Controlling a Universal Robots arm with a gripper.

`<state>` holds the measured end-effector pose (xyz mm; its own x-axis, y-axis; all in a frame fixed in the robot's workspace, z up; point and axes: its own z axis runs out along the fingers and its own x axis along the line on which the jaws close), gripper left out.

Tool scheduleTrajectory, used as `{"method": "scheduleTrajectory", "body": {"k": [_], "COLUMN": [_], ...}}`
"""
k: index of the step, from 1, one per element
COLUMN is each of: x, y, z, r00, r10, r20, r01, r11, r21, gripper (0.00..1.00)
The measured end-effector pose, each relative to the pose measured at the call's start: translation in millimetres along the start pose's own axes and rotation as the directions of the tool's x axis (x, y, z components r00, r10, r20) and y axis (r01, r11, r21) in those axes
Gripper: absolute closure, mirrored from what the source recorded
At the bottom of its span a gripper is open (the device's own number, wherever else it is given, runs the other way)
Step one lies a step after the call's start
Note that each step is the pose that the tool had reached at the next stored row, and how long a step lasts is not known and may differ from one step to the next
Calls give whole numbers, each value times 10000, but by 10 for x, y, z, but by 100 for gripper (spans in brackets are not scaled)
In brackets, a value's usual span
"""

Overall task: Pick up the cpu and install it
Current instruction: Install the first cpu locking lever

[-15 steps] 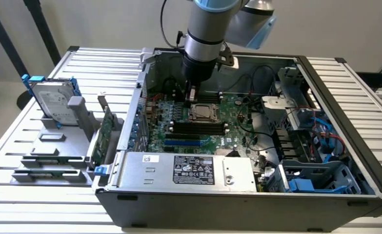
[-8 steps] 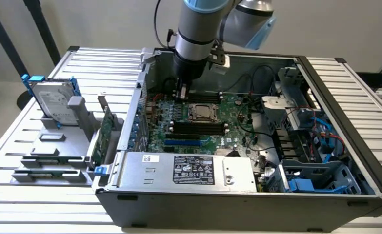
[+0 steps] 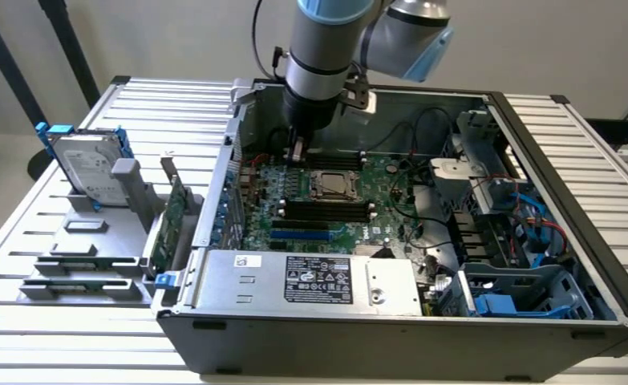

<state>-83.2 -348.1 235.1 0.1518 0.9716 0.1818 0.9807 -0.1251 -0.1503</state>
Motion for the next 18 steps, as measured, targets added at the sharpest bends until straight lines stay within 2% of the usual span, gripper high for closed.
{"method": "scheduleTrajectory", "body": {"k": [2, 5, 9, 14, 18], "x": [0, 0, -2, -6, -9], "y": [-1, -2, 0, 4, 6], "z": [0, 1, 10, 31, 46], "r00": [9997, 9975, 9901, 9736, 9546], "r10": [233, 681, 1370, 2233, 2915], "r20": [-84, -180, -301, -465, -604], "r01": [-233, -683, -1377, -2251, -2945], "r11": [9997, 9976, 9902, 9736, 9545], "r21": [-37, -113, -232, -370, -470], "gripper": [89, 89, 89, 89, 89]}}
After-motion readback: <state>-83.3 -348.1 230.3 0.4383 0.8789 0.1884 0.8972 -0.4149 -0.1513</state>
